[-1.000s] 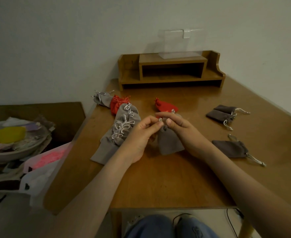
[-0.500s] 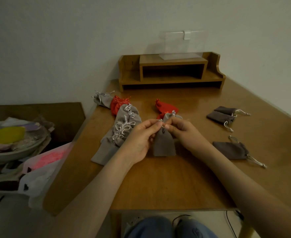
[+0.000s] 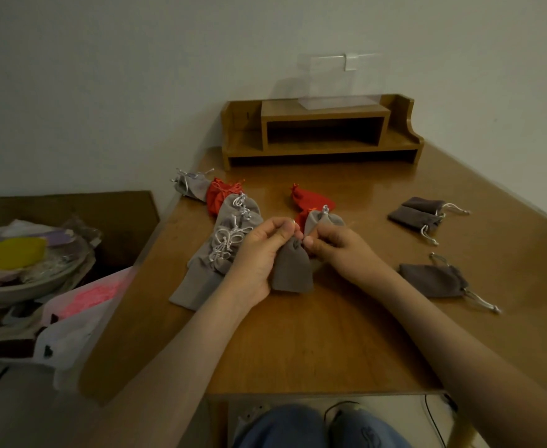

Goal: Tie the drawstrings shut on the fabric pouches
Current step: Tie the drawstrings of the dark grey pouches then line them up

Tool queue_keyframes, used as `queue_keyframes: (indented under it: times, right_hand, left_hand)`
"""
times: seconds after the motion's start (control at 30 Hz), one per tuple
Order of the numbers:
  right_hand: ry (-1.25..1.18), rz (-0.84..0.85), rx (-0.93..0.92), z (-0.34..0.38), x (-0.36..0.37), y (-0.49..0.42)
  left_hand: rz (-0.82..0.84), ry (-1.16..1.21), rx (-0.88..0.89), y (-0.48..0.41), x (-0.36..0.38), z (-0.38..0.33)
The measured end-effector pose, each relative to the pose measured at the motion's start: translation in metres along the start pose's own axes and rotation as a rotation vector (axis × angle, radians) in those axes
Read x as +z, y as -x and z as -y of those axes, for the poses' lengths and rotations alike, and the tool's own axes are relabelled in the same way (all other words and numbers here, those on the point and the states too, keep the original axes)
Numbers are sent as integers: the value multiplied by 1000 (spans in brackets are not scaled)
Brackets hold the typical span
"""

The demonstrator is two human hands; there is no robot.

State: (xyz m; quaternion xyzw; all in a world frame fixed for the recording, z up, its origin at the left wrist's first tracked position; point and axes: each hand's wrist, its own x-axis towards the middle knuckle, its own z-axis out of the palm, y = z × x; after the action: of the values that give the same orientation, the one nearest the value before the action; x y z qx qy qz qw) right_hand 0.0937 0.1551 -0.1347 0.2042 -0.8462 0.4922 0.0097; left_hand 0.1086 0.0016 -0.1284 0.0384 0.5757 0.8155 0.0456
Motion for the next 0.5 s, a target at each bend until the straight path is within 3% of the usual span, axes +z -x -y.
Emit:
queue_keyframes:
  times: [0.27,0.37,0.5]
  right_hand:
    - [-258,-106,219,3,-1,0]
    - [-383,-99,206,4,-1,1]
    - [-474,-27,134,6,1,3]
  left_hand:
    - [-153,-421,277,-1,-5,9]
    - [-173,-634,355,-2,-7,13]
    - [-196,-681,356,-5,-6,16]
